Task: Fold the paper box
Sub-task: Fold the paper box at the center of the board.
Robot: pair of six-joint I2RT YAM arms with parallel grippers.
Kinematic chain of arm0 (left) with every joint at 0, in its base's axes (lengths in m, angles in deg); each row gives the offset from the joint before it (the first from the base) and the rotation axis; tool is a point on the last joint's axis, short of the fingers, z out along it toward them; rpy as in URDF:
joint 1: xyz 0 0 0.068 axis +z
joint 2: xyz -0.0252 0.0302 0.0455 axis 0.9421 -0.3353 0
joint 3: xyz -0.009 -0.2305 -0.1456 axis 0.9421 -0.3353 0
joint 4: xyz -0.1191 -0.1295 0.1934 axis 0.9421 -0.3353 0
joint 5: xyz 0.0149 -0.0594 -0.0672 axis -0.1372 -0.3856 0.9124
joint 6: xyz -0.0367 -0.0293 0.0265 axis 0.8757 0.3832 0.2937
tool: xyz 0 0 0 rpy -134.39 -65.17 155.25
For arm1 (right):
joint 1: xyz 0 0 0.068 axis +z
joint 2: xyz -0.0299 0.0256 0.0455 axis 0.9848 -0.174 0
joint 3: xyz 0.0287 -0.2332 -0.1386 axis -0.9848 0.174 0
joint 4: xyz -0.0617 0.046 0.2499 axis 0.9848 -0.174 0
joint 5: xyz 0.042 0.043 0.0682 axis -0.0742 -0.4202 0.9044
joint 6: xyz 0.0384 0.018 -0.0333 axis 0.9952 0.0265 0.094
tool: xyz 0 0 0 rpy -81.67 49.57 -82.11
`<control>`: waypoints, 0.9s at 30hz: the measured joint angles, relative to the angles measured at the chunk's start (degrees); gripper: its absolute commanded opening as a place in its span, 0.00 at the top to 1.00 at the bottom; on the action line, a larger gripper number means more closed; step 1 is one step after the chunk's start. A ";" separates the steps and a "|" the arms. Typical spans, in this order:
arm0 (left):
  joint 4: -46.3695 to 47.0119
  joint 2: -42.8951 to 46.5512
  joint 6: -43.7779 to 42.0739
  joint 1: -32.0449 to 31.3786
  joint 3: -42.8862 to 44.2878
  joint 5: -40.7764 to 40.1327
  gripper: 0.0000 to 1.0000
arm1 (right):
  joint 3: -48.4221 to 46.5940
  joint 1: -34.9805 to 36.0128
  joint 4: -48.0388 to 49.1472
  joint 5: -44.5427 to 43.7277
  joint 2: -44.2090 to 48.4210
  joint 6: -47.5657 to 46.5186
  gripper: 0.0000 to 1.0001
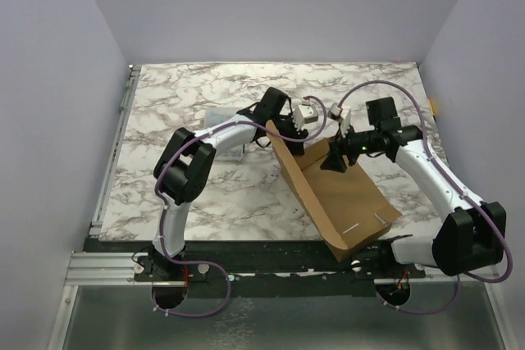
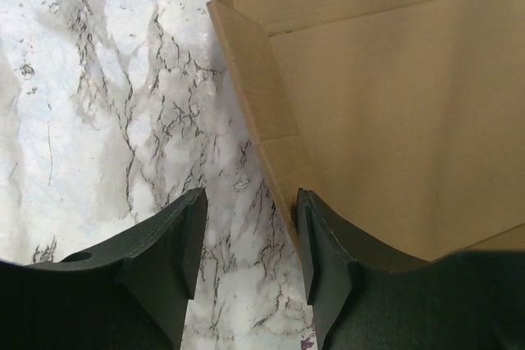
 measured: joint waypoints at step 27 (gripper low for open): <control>5.03 4.81 -7.85 -3.72 -7.80 -9.79 0.61 | -8.96 -29.33 1.46 5.05 -28.92 -2.93 0.43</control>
